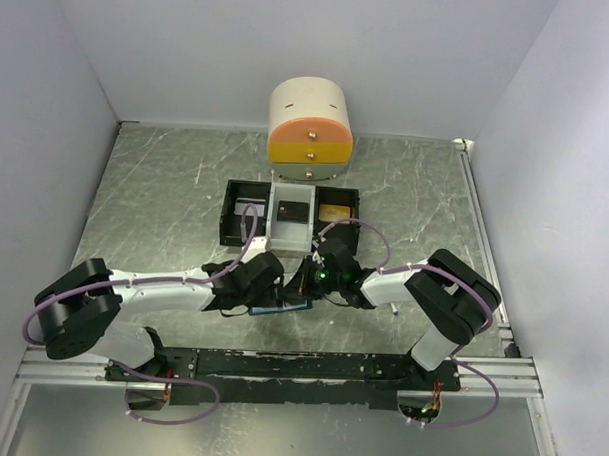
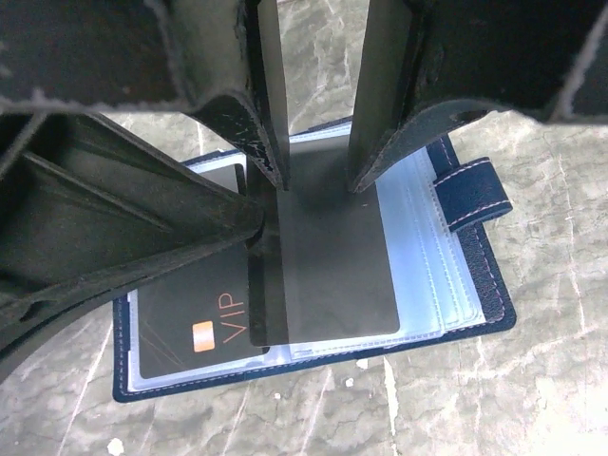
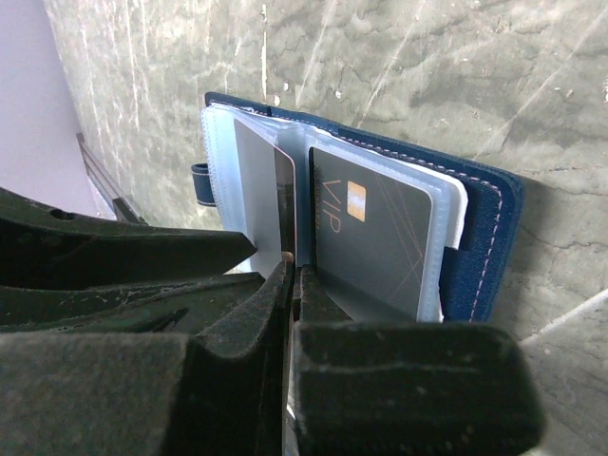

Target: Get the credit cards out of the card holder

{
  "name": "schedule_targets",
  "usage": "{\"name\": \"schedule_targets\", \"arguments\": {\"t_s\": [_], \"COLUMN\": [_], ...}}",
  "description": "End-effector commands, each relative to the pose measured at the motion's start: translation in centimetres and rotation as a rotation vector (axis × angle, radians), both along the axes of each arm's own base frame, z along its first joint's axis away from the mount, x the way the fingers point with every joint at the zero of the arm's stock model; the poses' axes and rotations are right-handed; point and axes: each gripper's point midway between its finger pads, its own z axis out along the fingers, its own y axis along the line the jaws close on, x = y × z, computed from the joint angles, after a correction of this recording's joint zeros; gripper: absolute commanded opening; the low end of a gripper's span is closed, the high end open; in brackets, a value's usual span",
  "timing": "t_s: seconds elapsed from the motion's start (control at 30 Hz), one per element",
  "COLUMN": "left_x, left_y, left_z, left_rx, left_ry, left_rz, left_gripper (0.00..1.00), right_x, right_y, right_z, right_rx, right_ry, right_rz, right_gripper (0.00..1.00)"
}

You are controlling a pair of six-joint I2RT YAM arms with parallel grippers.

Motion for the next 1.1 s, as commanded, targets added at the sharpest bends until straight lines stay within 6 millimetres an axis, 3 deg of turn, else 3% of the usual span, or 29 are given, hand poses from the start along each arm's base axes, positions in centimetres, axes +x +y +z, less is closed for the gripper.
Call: {"name": "schedule_targets", "arguments": {"t_s": [0.0, 0.37, 0.83, 1.0, 1.07], "left_x": [0.9, -0.6, -1.0, -1.0, -1.0], "left_y": [-0.4, 2.8, 3.1, 2.9, 3.0], "left_z": [0.3, -2.8, -2.4, -2.5, -2.5], "left_rx": [-0.017, 0.084, 0.04, 0.05, 0.057], "left_ry": [-0.037, 0.029, 0.015, 0.019, 0.022], "left_rz": [0.033, 0.094, 0.083, 0.076, 0.076], "left_gripper": [0.42, 0.36, 0.33, 0.32, 0.32], "right_x": [0.0, 0.2, 0.5, 0.6, 0.6], "right_y": [-0.8, -0.4, 1.2, 1.4, 1.4], "right_z": [-0.4, 0.7, 0.6, 0.4, 0.6], "right_rx": [-0.027, 0.003, 0.074, 0.075, 0.077], "right_ry": [-0.007, -0.028, 0.013, 0.019, 0.015], "right_rz": [-0.014, -0.007, 0.001, 0.001, 0.001], "right_gripper": [0.0, 0.0, 0.14, 0.14, 0.08]}}
